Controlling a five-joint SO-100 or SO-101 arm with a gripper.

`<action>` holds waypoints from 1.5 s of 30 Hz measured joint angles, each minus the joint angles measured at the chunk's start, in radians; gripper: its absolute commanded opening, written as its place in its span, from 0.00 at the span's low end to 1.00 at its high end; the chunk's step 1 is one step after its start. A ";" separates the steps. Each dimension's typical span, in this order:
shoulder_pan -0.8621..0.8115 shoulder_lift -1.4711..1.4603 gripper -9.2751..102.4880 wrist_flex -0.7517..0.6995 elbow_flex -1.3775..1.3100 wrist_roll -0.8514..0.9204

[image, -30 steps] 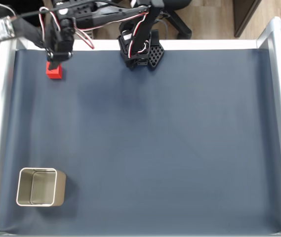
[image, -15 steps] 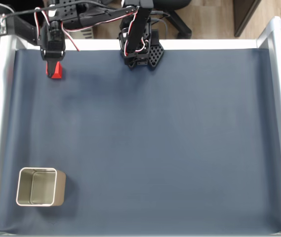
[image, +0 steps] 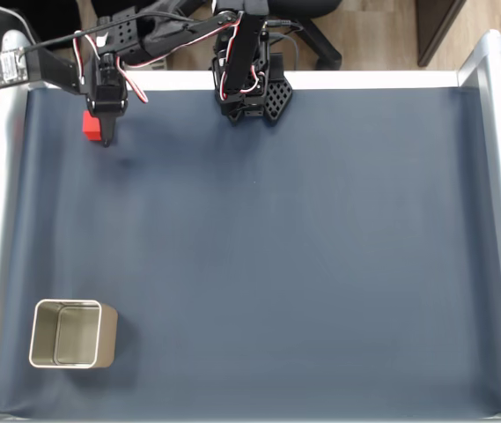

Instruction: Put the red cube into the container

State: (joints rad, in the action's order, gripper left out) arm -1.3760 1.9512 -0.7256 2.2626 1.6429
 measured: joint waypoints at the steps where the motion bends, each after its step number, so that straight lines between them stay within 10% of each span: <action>1: -0.006 -0.008 0.36 0.021 0.006 0.006; 45: -0.026 -0.067 0.11 0.339 0.133 0.049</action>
State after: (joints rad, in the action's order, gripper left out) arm -1.4021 1.8837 -0.3866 2.3961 1.6920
